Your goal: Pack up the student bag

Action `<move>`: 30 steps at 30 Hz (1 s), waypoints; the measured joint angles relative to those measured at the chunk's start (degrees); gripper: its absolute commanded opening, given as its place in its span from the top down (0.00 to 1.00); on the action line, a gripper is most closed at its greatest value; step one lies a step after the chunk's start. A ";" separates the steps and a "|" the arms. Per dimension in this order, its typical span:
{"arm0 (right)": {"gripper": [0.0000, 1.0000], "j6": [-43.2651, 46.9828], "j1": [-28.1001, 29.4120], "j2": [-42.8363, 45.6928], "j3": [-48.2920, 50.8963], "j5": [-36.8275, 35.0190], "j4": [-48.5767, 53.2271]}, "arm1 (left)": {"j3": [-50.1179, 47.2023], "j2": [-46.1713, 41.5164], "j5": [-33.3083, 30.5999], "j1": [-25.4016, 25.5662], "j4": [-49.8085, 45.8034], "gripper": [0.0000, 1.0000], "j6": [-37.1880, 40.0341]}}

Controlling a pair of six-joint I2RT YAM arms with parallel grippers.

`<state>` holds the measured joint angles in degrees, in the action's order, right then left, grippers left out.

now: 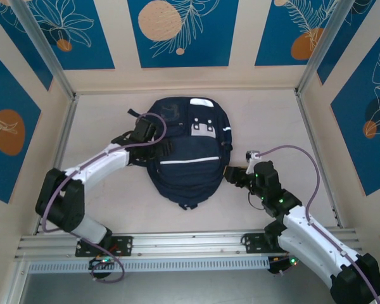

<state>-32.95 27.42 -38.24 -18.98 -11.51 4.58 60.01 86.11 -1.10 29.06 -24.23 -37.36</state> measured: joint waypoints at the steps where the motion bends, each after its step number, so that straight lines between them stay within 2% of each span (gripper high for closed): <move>1: 0.27 0.11 -0.07 0.00 -0.44 0.00 0.83 | -0.02 -1.46 -0.20 -0.04 -1.14 0.01 1.11; 2: 0.01 0.39 -0.09 -0.02 -0.92 -0.07 1.60 | -0.02 -2.71 -0.28 -0.20 -1.70 0.00 2.19; 8: 0.01 4.09 -0.31 -0.63 -8.41 0.59 6.54 | 0.17 -12.02 1.53 -2.16 -3.45 0.00 8.41; 10: 0.01 5.68 -0.33 -1.81 -13.00 0.35 8.20 | 0.50 -15.74 0.02 -2.27 -3.72 0.00 10.03; 13: 0.01 7.98 -0.35 -3.45 -19.15 -2.01 8.39 | 0.63 -21.53 -6.25 -2.34 -3.10 0.00 13.64; 18: 0.01 13.42 -0.44 -5.70 -23.82 -5.84 4.28 | -9.11 -28.74 -10.34 -3.13 13.57 0.00 34.56; 21: 0.01 17.35 -0.52 -9.16 -24.74 -8.98 0.28 | -17.46 -27.98 -11.67 -7.15 23.71 0.00 39.98; 25: 0.01 22.86 -2.40 -15.89 -23.67 -13.29 -6.38 | -27.23 -22.99 -10.14 -17.14 31.87 0.00 38.29; 27: 0.01 25.27 -4.46 -18.10 -20.02 -14.40 -11.76 | -29.79 -20.13 -9.46 -20.17 34.62 0.00 37.22; 30: 0.01 27.15 -8.63 -21.24 -11.15 -15.58 -20.46 | -31.43 -14.93 -9.53 -21.42 38.40 0.00 36.26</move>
<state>-5.80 18.79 -59.48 -30.13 -27.09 -15.88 28.58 71.18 -10.63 7.64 14.17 -1.10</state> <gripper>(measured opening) 0.990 0.998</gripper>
